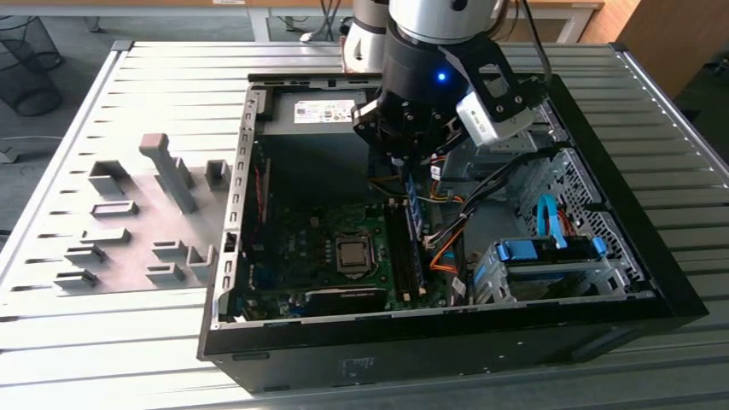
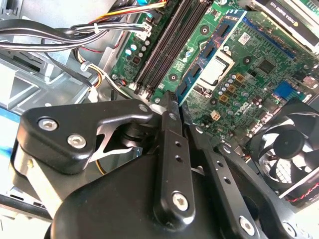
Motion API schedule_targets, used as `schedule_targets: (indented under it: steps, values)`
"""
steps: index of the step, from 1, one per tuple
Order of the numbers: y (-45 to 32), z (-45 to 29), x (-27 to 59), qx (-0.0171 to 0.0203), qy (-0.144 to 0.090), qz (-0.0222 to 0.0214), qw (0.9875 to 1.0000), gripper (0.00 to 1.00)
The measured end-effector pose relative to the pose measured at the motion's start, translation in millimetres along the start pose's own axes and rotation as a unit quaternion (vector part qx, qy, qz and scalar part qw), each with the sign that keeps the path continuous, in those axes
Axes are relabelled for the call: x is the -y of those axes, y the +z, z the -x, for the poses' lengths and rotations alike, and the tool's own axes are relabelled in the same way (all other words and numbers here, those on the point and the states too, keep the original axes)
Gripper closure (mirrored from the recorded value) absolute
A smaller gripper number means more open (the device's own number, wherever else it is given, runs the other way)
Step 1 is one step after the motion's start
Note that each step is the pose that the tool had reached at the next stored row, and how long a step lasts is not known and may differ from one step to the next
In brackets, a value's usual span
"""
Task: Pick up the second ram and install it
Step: 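Insert the second ram into the second slot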
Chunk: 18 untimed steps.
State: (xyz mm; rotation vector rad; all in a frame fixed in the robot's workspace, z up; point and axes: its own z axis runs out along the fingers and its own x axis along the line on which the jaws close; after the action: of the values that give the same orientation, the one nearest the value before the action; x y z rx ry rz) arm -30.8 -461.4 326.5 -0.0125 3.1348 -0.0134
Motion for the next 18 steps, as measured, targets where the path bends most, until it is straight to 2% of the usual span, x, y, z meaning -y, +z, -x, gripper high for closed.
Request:
schedule_targets:
  steps: [18]
  values:
    - [3.2,0.0,0.0,0.0000,0.000,0.0000,1.0000,0.86]
